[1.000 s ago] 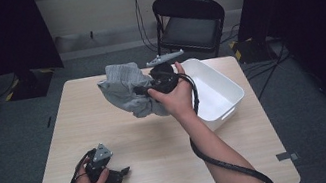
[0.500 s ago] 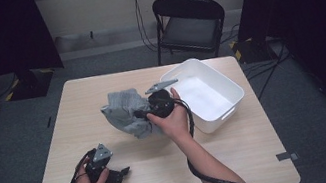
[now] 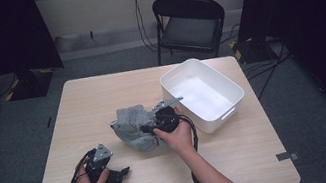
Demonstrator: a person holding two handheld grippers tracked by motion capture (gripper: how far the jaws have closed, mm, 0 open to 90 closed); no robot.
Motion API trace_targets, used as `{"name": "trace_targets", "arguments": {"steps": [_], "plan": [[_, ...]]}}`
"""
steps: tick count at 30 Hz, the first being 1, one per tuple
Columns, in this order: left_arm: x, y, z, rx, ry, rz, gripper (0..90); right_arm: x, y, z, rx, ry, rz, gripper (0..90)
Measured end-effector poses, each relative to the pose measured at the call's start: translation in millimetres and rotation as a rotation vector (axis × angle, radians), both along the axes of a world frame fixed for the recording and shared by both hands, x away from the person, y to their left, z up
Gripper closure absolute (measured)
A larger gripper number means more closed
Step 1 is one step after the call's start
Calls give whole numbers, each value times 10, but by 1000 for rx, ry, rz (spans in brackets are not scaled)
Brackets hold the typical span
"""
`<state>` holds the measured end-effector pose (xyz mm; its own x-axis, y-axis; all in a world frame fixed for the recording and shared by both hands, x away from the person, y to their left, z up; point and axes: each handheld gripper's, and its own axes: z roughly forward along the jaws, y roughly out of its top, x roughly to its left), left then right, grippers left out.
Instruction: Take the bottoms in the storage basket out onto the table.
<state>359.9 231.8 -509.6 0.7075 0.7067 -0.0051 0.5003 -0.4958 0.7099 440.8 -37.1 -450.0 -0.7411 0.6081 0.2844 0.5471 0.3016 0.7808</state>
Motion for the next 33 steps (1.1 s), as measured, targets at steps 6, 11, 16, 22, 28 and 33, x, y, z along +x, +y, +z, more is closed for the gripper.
{"name": "trace_targets", "arguments": {"steps": [6,11,16,22,28,33], "plan": [[0,0,0,0,0,0,0,-37,-2,-127,11,1,5,709],[0,0,0,0,0,0,0,-61,29,-162,0,-8,10,703],[0,0,0,0,0,0,0,-72,39,-199,3,-1,9,695],[0,0,0,0,0,0,0,-73,48,-226,1,-4,12,685],[0,0,0,0,0,0,0,-92,68,-246,-4,-30,31,619],[0,0,0,0,0,0,0,-92,60,-222,-3,-20,22,508]]}}
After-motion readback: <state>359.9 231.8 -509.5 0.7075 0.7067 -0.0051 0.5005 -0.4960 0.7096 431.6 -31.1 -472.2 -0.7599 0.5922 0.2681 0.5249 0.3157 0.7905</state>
